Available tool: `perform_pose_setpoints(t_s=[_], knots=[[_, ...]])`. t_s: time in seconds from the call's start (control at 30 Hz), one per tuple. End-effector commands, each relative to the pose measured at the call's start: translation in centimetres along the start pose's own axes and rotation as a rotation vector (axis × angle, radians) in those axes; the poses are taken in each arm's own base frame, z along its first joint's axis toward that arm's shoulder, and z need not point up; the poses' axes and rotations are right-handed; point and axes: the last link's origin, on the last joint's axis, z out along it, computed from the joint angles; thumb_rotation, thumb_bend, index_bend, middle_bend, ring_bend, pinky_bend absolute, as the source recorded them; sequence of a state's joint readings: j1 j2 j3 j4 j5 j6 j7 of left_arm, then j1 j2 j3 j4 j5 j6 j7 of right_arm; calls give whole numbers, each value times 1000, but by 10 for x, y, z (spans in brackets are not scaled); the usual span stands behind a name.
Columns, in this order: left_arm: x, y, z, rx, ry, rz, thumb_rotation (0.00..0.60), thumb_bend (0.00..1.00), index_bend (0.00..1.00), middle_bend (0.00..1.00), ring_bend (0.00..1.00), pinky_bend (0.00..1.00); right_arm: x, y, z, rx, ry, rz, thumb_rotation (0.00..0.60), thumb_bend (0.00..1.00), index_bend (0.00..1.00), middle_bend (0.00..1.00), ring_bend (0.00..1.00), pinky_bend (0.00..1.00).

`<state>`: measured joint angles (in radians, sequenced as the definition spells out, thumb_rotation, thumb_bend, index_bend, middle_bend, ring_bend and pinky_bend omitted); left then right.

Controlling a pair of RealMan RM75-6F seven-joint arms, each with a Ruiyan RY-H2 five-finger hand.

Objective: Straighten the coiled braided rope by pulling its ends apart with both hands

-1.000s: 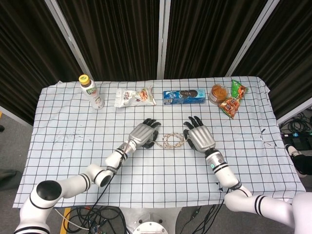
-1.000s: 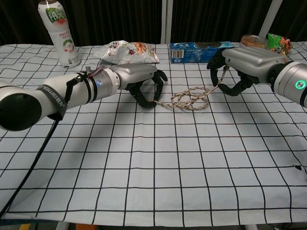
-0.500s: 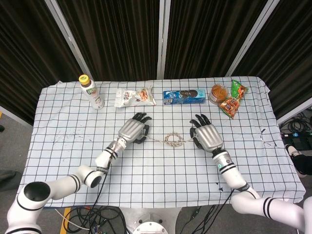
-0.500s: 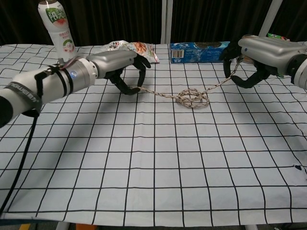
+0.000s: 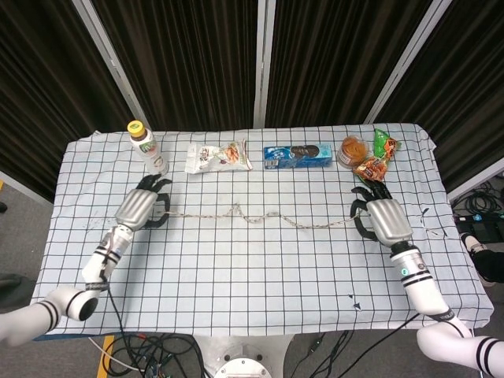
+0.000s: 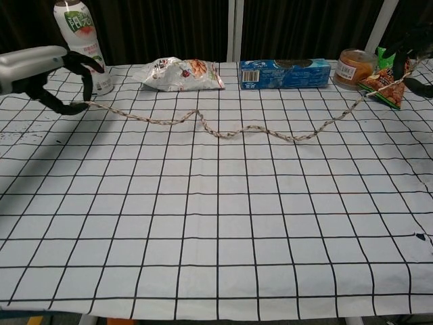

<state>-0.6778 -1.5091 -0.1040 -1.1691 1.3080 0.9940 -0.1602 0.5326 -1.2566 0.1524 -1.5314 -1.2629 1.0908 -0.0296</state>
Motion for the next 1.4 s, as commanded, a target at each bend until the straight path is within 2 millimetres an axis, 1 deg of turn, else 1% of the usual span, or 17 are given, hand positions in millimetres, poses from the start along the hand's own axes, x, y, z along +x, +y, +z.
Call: perform_pose_setpoints(t_s=[0.03,0.1,0.2,0.53,0.8,1.03,1.17,1.23,1.3,1.4], knots=[[1,-16,-23,27,5,-10,600,355,614,128,0,0,1,18,-9,-45,1,12,600,529,674,202,0,0],[1,-21,-32,32,6,-11,600,355,614,128,0,0,0,26,-12,-63,-1,13,600,529,674,202,0,0],[-4,-24,-41,29,-2,-17,600,355,614,128,0,0,-4,35,-16,-85,-7,16,600,528,674,202,0,0],[-15,-31,-48,39,-29,7,600,354,613,129,0,0,-19,60,-21,-159,-31,7,600,529,674,202,0,0],[-27,-39,-49,63,-40,5,600,352,613,128,0,0,-42,68,-19,-189,-59,9,600,529,676,202,0,0],[-33,-42,-49,71,-45,-3,600,352,612,128,0,0,-62,70,-18,-198,-79,23,600,528,666,194,0,0],[-37,-42,-48,70,-49,-6,600,352,605,128,0,0,-71,70,-18,-196,-79,13,600,521,625,178,0,0],[-39,-42,-48,68,-50,-3,600,353,585,128,0,0,-75,70,-19,-195,-81,14,600,494,586,167,0,0],[-40,-42,-48,70,-52,0,600,355,551,128,0,0,-78,70,-20,-196,-84,15,600,452,525,151,0,0],[-42,-43,-49,71,-57,2,600,356,457,125,0,0,-81,71,-22,-200,-89,24,600,351,372,123,0,0]])
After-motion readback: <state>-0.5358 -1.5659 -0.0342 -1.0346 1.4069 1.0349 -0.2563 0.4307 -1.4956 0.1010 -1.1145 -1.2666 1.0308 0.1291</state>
